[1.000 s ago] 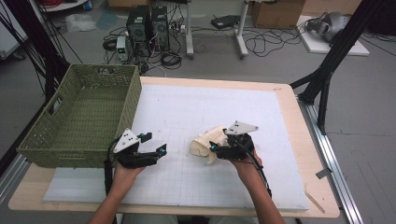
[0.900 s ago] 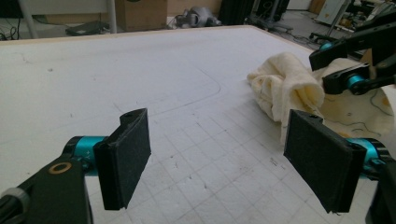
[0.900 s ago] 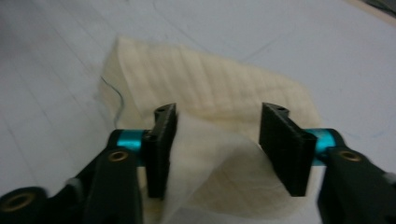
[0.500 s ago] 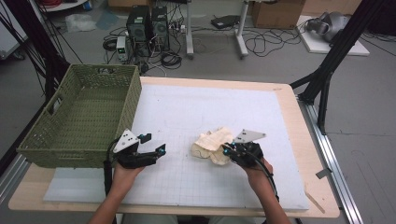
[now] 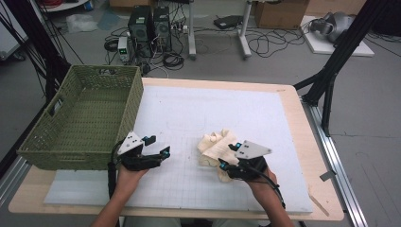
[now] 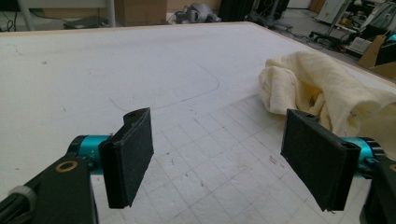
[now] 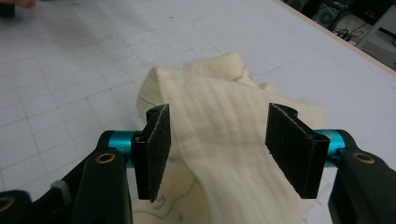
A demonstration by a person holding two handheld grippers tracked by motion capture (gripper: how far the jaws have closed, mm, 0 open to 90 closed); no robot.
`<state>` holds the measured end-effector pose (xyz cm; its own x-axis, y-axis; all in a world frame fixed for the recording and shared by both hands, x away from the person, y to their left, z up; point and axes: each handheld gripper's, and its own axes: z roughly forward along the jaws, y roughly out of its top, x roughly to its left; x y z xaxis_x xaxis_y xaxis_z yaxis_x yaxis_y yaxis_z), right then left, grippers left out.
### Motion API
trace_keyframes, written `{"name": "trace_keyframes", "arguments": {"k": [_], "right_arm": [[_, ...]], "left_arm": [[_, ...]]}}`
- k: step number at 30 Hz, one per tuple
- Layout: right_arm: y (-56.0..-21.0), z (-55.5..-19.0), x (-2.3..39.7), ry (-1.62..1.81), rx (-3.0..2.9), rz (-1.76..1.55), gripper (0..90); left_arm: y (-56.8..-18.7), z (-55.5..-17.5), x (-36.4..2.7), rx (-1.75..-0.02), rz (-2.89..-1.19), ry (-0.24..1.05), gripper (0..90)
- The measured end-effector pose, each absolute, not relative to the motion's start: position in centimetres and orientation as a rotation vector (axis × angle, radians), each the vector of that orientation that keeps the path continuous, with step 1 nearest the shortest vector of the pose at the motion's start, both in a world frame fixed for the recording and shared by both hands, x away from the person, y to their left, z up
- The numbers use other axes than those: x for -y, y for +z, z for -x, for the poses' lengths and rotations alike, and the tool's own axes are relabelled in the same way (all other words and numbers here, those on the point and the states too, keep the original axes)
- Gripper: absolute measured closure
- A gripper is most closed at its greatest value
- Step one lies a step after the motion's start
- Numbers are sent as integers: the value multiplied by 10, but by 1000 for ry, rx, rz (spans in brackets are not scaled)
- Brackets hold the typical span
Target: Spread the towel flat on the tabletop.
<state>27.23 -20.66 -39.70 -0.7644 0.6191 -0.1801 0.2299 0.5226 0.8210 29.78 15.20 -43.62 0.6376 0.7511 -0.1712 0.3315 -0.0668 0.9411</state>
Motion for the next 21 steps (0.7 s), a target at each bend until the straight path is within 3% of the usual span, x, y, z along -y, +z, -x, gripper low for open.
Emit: {"name": "trace_keyframes", "arguments": {"k": [4,5,8,9,21], "right_arm": [[-403,-283,181,1051,-2327,-628,426],[-404,-286,176,1010,-2336,-611,481],[-406,-294,170,913,-2385,-540,776],[-406,-295,170,913,-2381,-542,828],[-392,-300,249,873,-2155,-897,844]], "left_arm": [[-436,-297,-153,-903,-1653,440,253],[-436,-297,-153,-904,-1654,441,252],[-436,-297,-154,-898,-1658,439,266],[-436,-297,-154,-897,-1661,437,278],[-436,-296,-154,-896,-1667,438,298]]}}
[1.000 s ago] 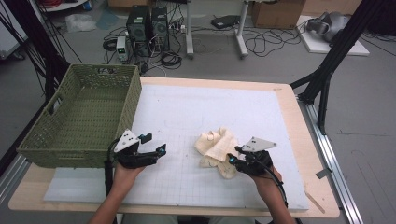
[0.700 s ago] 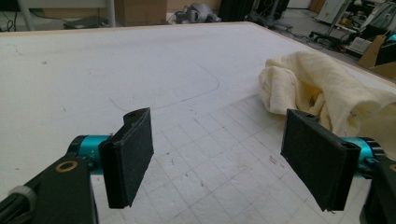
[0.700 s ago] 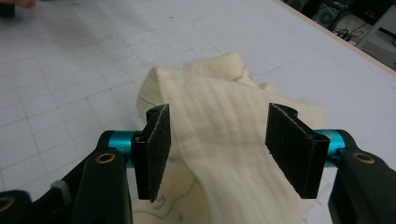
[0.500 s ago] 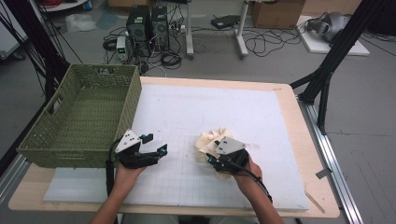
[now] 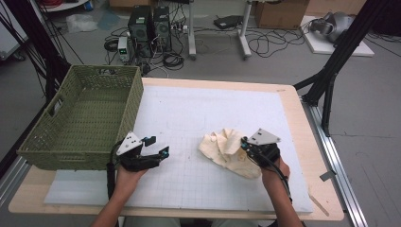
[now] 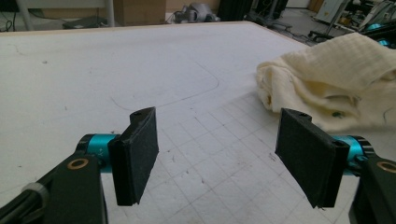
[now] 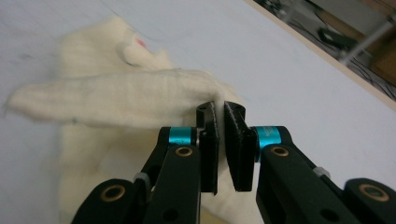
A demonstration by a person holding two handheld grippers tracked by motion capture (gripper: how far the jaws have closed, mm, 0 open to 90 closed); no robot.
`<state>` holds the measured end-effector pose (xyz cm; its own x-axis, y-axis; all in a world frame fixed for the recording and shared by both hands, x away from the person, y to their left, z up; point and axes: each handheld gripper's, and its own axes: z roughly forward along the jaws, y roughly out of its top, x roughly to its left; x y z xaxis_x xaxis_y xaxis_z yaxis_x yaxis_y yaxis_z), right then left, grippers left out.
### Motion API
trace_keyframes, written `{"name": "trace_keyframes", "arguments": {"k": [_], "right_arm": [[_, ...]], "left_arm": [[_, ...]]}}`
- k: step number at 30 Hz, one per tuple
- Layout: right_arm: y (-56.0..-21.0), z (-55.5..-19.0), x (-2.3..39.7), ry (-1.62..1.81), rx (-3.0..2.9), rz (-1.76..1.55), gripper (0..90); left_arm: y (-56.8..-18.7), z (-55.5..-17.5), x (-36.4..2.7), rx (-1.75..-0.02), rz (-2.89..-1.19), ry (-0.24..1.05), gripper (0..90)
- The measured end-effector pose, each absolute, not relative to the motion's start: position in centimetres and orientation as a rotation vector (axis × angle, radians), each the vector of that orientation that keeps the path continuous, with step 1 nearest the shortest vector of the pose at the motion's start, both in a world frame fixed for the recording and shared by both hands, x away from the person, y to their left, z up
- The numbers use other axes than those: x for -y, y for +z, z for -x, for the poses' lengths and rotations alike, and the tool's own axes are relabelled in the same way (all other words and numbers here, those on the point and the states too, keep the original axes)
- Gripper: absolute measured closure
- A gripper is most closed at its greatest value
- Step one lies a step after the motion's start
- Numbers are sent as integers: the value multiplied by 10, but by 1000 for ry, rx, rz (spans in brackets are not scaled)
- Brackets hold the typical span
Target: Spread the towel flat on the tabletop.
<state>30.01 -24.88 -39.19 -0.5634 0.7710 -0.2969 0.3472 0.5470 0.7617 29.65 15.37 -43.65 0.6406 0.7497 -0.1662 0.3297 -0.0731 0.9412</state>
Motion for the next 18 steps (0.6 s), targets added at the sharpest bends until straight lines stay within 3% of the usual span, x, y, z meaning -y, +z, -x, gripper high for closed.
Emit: {"name": "trace_keyframes", "arguments": {"k": [5,10,18], "right_arm": [[-403,-298,280,771,-2121,-1031,828],[-405,-290,297,814,-2107,-1046,627],[-383,-279,297,1019,-2060,-991,492]], "left_arm": [[-437,-296,-152,-896,-1669,433,298],[-438,-297,-153,-899,-1673,430,297],[-438,-297,-150,-893,-1674,424,297]]}}
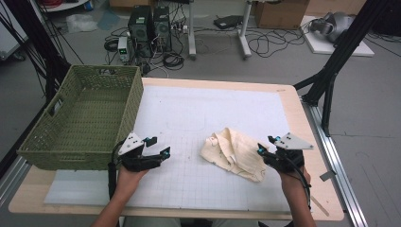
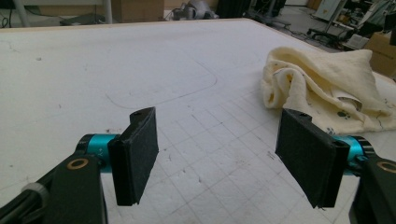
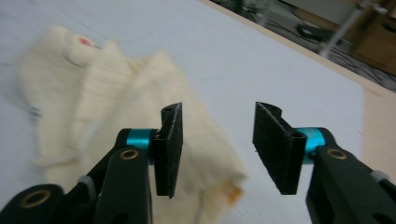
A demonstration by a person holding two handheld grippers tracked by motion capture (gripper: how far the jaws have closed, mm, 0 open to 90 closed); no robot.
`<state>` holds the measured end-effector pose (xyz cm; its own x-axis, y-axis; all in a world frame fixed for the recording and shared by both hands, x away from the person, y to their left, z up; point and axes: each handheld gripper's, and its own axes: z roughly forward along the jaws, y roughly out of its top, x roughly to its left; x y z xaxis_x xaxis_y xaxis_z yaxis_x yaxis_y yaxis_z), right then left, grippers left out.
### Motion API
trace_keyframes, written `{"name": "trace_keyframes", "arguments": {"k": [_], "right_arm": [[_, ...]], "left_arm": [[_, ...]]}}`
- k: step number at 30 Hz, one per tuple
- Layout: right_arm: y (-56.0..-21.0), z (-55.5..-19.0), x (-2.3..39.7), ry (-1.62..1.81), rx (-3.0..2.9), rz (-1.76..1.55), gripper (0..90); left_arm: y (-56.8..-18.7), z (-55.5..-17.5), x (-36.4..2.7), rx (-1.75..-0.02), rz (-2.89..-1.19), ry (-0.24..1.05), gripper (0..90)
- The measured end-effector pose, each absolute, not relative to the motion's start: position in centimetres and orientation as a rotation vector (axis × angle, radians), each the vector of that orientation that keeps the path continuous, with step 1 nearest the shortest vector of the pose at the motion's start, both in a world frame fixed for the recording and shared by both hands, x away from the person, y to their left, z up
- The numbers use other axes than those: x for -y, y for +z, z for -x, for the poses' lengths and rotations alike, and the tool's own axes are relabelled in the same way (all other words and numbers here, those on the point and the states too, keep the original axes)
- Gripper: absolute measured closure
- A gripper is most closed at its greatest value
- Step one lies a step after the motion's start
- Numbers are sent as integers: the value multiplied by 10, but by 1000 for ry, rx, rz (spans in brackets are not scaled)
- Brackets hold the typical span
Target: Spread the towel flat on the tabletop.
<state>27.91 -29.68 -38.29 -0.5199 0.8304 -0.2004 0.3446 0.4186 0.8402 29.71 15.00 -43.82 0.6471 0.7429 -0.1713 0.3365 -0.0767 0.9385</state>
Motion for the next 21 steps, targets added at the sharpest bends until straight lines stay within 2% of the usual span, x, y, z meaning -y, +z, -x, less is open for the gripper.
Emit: {"name": "trace_keyframes", "arguments": {"k": [2,4,10,11,13,14,16,21], "right_arm": [[-386,-282,283,1041,-2110,-949,454],[-392,-286,270,1041,-2153,-930,470],[-428,-306,227,792,-2283,-878,443],[-432,-310,224,756,-2301,-877,501],[-434,-313,223,745,-2336,-866,736],[-433,-314,224,747,-2339,-865,803],[-429,-313,230,782,-2326,-893,850],[-419,-314,253,831,-2243,-999,859]], "left_arm": [[-438,-297,-150,-887,-1679,426,297],[-438,-297,-149,-887,-1682,425,297],[-439,-296,-148,-882,-1687,419,298],[-439,-296,-148,-883,-1688,418,298],[-439,-297,-149,-887,-1684,418,298],[-439,-297,-150,-887,-1686,420,298],[-439,-297,-150,-889,-1682,419,298],[-439,-297,-148,-885,-1687,415,298]]}}
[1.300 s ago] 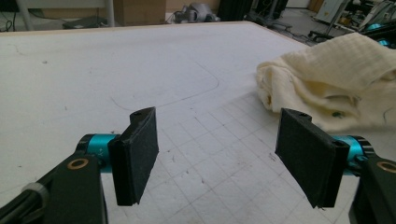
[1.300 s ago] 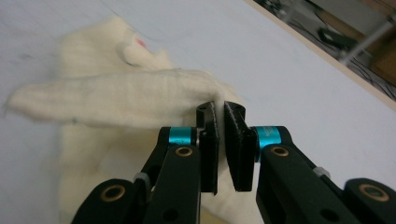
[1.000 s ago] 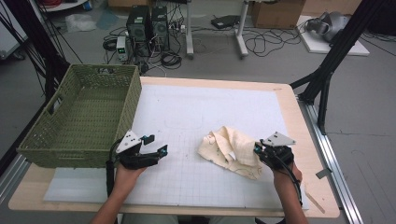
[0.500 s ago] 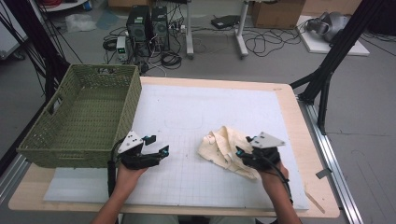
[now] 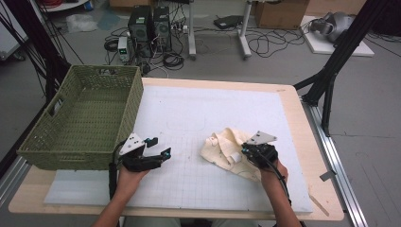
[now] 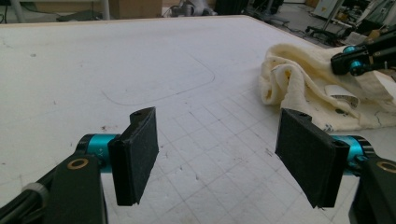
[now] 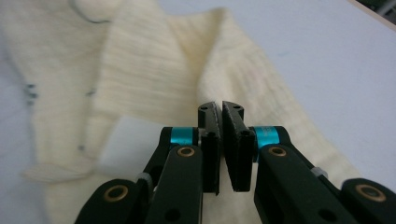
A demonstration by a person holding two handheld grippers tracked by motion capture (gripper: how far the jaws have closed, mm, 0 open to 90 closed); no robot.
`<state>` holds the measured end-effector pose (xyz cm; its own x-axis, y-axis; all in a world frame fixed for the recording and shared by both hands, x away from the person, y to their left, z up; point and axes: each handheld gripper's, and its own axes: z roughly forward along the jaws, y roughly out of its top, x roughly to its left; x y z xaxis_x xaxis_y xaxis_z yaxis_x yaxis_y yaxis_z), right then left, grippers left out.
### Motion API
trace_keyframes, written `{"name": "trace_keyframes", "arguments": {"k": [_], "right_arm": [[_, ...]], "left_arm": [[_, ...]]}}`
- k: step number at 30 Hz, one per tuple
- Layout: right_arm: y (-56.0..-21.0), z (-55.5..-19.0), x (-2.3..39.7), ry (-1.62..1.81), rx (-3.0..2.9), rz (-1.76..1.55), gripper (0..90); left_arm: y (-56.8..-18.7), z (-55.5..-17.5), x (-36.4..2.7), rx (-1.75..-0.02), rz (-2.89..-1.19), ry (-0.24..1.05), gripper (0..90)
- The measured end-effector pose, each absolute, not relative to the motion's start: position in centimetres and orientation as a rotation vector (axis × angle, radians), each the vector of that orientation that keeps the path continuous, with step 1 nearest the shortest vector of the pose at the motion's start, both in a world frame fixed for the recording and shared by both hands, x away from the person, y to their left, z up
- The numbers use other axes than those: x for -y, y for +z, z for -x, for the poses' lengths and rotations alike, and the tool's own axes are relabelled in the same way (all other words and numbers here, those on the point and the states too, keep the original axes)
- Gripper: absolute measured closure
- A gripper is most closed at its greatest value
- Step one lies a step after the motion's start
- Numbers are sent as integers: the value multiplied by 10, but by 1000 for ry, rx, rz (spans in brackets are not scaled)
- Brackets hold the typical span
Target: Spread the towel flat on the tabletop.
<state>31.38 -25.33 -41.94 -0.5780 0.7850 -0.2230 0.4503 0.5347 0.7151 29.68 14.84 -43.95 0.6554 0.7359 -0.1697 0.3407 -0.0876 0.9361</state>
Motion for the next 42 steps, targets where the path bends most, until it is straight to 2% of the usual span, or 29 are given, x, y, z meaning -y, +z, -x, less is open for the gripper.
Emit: {"name": "trace_keyframes", "arguments": {"k": [8,12,19,22,25,29,31,32,34,36,38,42], "right_arm": [[-418,-327,297,698,-2075,-1212,854],[-415,-326,302,741,-2039,-1234,746],[-410,-316,277,912,-2126,-1072,508],[-418,-316,263,939,-2238,-1015,453],[-430,-315,249,897,-2311,-951,455],[-442,-321,241,942,-2342,-982,414],[-447,-328,243,1040,-2370,-1063,458],[-448,-330,245,1086,-2379,-1093,521],[-447,-330,245,1107,-2398,-1089,707],[-446,-327,242,1110,-2411,-1080,806],[-446,-324,239,1121,-2431,-1067,850],[-447,-320,235,1203,-2508,-1032,853]], "left_arm": [[-439,-296,-149,-889,-1686,415,302],[-439,-297,-150,-892,-1684,416,301],[-440,-297,-148,-892,-1689,417,301],[-440,-297,-148,-892,-1692,413,301],[-440,-297,-148,-891,-1693,412,301],[-440,-297,-148,-896,-1692,414,302],[-440,-297,-149,-896,-1694,415,302],[-440,-297,-149,-895,-1694,415,302],[-440,-297,-149,-895,-1694,416,303],[-440,-298,-149,-896,-1695,416,303],[-440,-298,-149,-899,-1694,417,303],[-440,-298,-149,-904,-1691,419,304]]}}
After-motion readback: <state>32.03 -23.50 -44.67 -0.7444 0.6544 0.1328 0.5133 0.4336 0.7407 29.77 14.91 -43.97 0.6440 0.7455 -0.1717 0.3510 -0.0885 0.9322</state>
